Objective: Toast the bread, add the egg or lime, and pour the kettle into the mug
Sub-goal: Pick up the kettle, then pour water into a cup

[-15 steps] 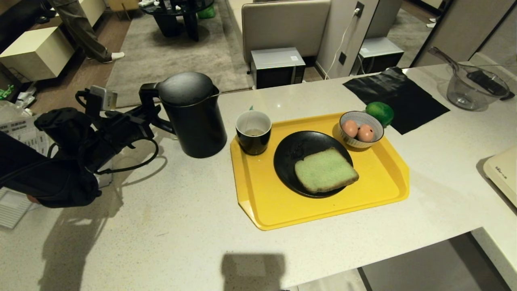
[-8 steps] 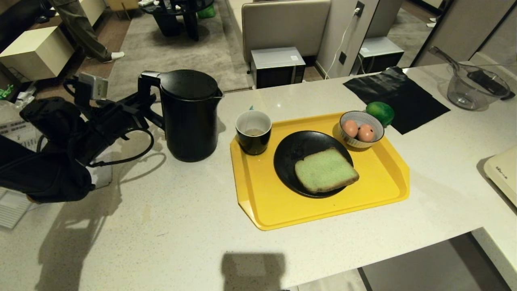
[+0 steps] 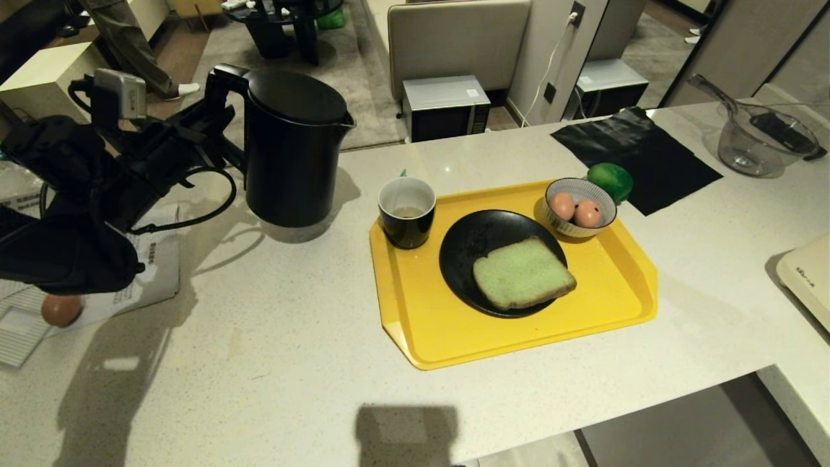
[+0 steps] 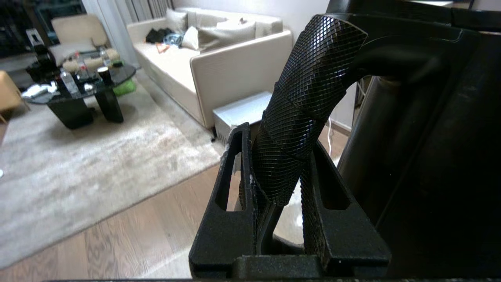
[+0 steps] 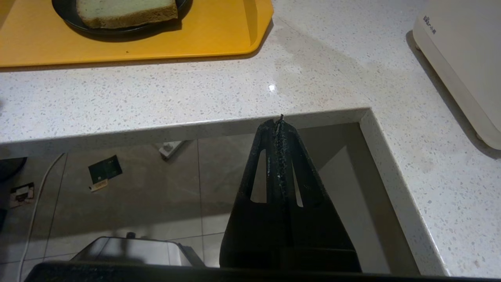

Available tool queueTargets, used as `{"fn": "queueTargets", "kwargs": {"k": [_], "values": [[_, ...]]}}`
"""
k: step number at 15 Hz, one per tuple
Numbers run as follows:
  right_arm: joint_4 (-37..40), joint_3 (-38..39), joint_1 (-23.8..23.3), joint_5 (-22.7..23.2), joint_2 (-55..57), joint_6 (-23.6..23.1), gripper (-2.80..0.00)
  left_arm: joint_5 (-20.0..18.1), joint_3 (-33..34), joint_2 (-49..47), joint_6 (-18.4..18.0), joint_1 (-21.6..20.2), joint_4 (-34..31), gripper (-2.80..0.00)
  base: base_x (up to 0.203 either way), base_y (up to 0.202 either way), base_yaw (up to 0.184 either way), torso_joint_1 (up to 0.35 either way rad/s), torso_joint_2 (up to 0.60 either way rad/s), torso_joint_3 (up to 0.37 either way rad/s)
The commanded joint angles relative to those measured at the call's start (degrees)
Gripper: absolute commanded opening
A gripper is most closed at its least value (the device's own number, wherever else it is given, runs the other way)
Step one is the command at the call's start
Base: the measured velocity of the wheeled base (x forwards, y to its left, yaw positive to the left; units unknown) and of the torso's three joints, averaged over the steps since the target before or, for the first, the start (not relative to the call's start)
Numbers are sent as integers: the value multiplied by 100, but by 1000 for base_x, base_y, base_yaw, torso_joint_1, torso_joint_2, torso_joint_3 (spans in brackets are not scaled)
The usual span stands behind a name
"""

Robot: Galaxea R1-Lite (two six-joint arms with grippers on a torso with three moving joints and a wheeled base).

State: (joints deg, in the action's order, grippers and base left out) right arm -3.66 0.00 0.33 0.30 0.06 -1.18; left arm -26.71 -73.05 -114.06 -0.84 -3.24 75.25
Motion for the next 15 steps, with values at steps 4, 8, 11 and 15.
{"fn": "queueTargets", "kwargs": {"k": [4, 8, 11, 15], "values": [[-3, 149, 2, 5, 3, -5, -280, -18, -661, 42, -10, 150, -523, -280, 0, 0, 0, 0, 0, 0], [-3, 149, 2, 5, 12, -9, -280, -38, -1051, 150, -259, 215, -1259, -280, 0, 0, 0, 0, 0, 0], [-3, 141, 2, 5, 7, -5, -280, -128, -1334, 174, -547, 280, -1926, -280, 0, 0, 0, 0, 0, 0], [-3, 149, 2, 5, 8, -5, -280, -192, -1759, 174, -1017, 254, -2916, -280, 0, 0, 0, 0, 0, 0]]}}
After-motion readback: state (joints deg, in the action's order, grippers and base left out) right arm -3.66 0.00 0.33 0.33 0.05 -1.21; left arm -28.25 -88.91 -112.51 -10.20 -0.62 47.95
